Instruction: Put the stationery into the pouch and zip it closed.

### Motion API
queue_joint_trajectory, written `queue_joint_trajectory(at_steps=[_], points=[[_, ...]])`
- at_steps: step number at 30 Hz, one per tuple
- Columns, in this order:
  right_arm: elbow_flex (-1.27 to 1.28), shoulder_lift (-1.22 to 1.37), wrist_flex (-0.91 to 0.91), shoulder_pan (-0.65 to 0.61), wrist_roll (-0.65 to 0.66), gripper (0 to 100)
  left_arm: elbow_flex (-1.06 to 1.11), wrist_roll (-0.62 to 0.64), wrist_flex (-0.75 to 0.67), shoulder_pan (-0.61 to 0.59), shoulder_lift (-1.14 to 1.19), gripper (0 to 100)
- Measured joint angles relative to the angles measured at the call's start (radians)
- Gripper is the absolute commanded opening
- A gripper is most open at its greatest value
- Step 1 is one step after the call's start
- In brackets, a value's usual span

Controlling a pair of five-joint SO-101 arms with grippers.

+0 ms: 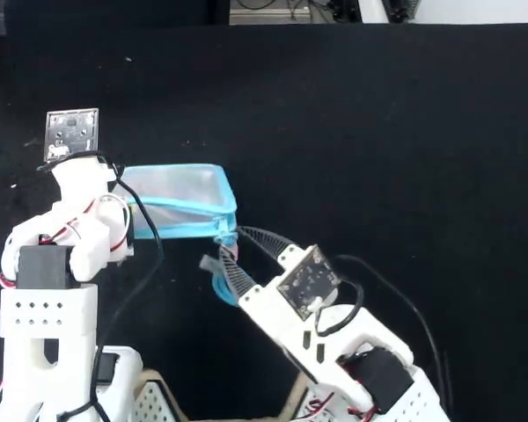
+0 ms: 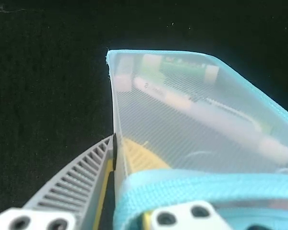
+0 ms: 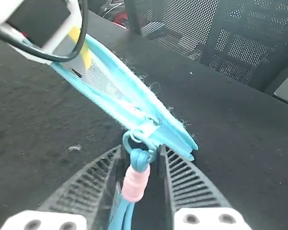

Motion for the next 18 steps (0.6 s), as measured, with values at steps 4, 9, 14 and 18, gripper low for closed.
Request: queue_joint_trajectory(at_steps=[4,9,14,18], points=[[0.0,0.0,0.0,0.0,0.029,1.8,0.0,0.0,0.0,0.0,0.0,3],[-0.018,0.0,0.029,0.002,0.086,1.8,0.0,0.0,0.0,-0.002,0.0,3],[-0.023,0.0,0.035,0.002,0.092,1.8,0.0,0.0,0.0,-0.002,0.0,3],[-0.023,0.0,0.037,0.002,0.095,1.8,0.0,0.0,0.0,-0.002,0.0,3]])
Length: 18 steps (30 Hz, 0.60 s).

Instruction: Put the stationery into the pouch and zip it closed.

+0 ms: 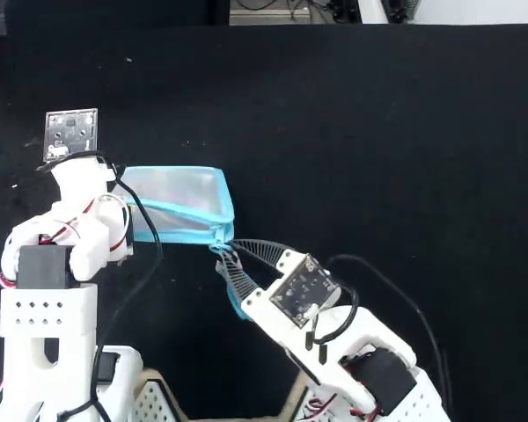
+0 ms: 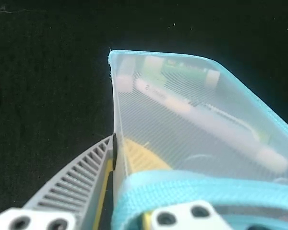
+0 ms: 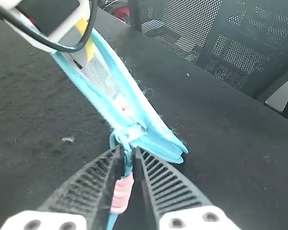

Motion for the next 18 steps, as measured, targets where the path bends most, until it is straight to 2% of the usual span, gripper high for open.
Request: queue_joint_trajectory(at_steps=[7,18], points=[[0.0,0.0,-0.006,0.094,0.0,2.1,0.0,0.0,0.0,0.003,0.0,3],[0.0,0.0,-0.029,0.101,0.002,2.2,0.0,0.0,0.0,0.003,0.0,3]])
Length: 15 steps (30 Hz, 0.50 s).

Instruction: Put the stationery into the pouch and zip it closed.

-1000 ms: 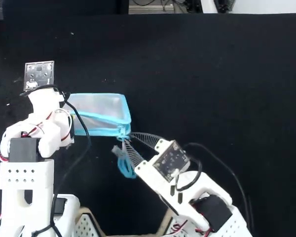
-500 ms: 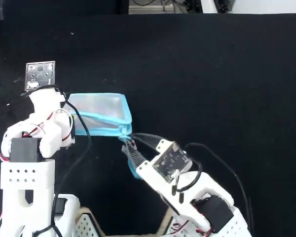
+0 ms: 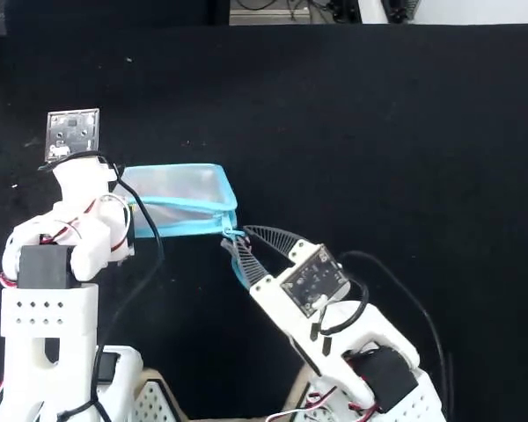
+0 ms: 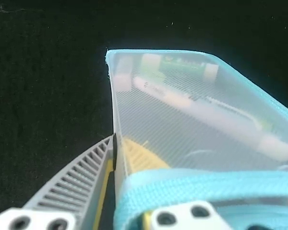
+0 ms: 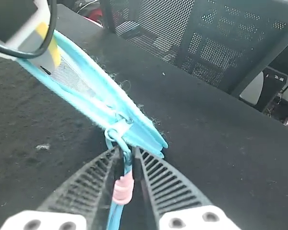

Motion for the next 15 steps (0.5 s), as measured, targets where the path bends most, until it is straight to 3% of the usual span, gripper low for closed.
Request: queue_joint_trajectory(at_steps=[4,8,15], points=[[0.0,0.0,-0.002,-0.026,-0.002,2.6,0.0,0.0,0.0,0.0,0.0,3],[0.0,0.0,-0.002,-0.058,0.0,9.1,0.0,0.0,0.0,-0.002,0.0,3],[0.0,0.0,-0.002,-0.064,-0.002,7.4,0.0,0.0,0.0,-0.002,0.0,3]])
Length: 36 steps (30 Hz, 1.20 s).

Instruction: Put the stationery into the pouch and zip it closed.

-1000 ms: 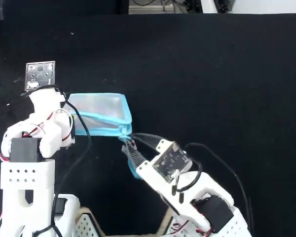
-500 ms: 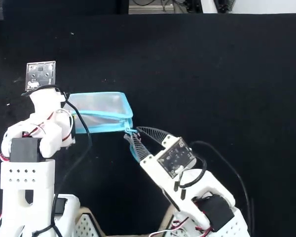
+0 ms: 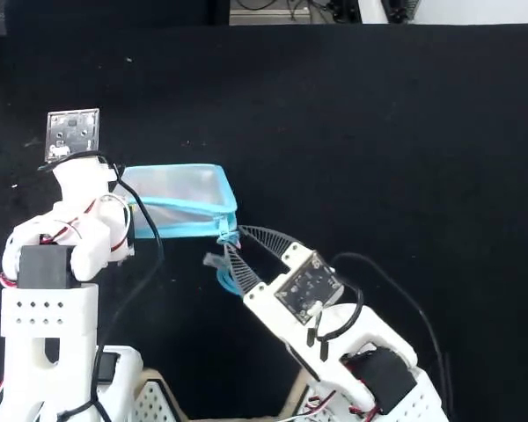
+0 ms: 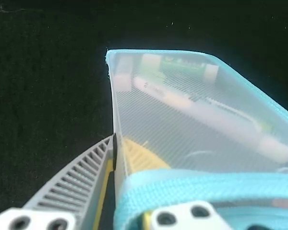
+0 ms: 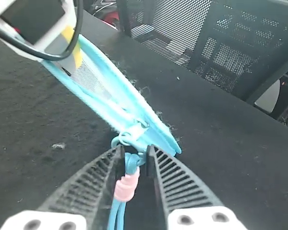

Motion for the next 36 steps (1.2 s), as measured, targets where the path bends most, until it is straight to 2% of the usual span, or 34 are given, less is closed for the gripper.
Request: queue_joint_trajectory(at_steps=[15,19,22,29,36], points=[[0.035,0.0,-0.037,-0.002,0.0,7.0,0.0,0.0,0.0,0.0,0.0,3],[0.035,0.0,-0.037,-0.002,0.0,0.8,0.0,0.0,0.0,0.0,0.0,3],[0.035,0.0,-0.037,0.002,0.002,1.0,0.0,0.0,0.0,0.0,0.0,3],[-0.066,0.0,0.012,0.117,0.044,1.1,0.0,0.0,0.0,0.0,0.0,3],[-0.167,0.087,0.031,0.129,0.044,1.1,-0.003,0.0,0.0,0.002,0.0,3]])
